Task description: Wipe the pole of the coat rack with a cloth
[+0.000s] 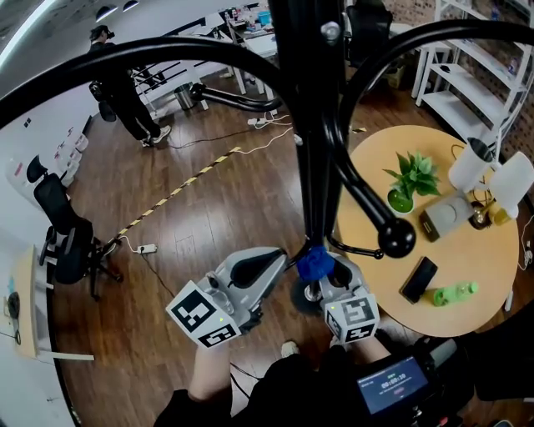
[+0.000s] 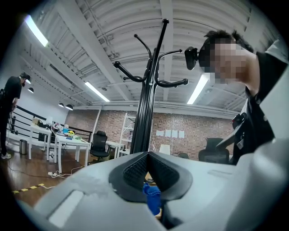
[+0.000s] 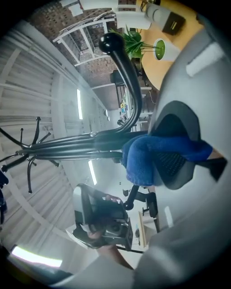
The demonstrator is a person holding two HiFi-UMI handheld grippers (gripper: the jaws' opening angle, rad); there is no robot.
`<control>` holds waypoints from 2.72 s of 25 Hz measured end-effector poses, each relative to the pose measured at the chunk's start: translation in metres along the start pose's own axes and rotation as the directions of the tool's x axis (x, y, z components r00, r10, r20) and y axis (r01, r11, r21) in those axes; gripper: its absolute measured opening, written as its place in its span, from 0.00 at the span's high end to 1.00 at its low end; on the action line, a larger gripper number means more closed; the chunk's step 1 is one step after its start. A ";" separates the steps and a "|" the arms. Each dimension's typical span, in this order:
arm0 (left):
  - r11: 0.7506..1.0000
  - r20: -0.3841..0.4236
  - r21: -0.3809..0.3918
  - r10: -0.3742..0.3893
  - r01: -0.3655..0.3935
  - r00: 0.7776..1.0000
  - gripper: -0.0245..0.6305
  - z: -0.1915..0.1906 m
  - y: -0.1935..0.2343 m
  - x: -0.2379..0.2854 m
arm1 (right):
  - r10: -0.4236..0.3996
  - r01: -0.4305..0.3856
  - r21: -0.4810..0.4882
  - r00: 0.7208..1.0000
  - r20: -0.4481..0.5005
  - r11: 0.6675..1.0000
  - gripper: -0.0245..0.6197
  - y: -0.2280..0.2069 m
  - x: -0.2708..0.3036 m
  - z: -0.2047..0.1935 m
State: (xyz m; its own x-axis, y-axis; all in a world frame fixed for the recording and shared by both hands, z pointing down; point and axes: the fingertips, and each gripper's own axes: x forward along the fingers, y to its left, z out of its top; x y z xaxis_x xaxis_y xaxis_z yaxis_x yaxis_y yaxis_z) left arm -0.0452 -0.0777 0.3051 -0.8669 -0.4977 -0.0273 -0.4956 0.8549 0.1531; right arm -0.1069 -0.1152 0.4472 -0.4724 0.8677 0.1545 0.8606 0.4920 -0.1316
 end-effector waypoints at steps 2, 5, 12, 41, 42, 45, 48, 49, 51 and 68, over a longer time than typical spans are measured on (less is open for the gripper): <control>1.000 0.002 0.010 -0.004 0.004 1.000 0.96 0.003 -0.002 0.001 | 0.007 -0.007 0.013 0.999 0.035 1.000 0.89 0.002 -0.003 0.017; 0.999 0.010 0.035 -0.010 0.009 1.000 0.96 0.010 -0.003 0.002 | 0.025 -0.025 -0.004 0.991 0.131 1.000 0.89 0.007 -0.010 0.063; 0.996 0.100 0.091 -0.019 0.010 0.995 0.96 0.044 -0.010 0.000 | 0.101 -0.099 -0.026 0.926 0.363 0.995 0.89 0.025 -0.028 0.182; 0.999 0.133 0.035 -0.028 0.023 0.991 0.96 0.043 0.005 -0.004 | 0.128 -0.078 -0.139 0.905 0.405 0.987 0.89 0.029 -0.027 0.181; 1.000 0.131 0.017 -0.026 0.024 0.991 0.96 0.039 0.007 -0.004 | 0.122 -0.076 -0.134 0.918 0.377 0.988 0.89 0.026 -0.024 0.166; 1.000 0.098 0.008 -0.008 0.007 0.995 0.96 0.026 0.011 -0.003 | 0.095 -0.063 -0.115 0.950 0.298 0.991 0.89 0.018 -0.016 0.124; 1.000 0.082 -0.011 0.001 0.000 0.997 0.96 0.016 0.012 -0.002 | 0.071 -0.051 -0.097 0.973 0.221 0.994 0.89 0.010 -0.010 0.085; 1.000 0.079 -0.017 0.004 -0.002 0.997 0.96 0.013 0.013 -0.002 | 0.062 -0.045 -0.090 0.979 0.194 0.995 0.89 0.006 -0.007 0.071; 1.000 0.068 -0.026 0.009 -0.007 0.998 0.96 0.008 0.013 -0.002 | 0.040 -0.030 -0.077 0.991 0.124 0.997 0.89 -0.001 -0.003 0.041; 1.000 0.087 0.029 -0.006 0.004 0.996 0.96 0.028 0.014 -0.007 | 0.105 -0.082 -0.090 0.951 0.291 0.993 0.89 0.023 -0.016 0.128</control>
State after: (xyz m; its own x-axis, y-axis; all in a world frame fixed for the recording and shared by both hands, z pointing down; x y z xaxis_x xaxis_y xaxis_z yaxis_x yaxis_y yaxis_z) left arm -0.0476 -0.0579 0.2796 -0.8652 -0.4883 -0.1144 -0.5001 0.8571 0.1239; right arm -0.1043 -0.1089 0.3159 -0.4144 0.8974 -0.1516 0.9100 0.4109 -0.0551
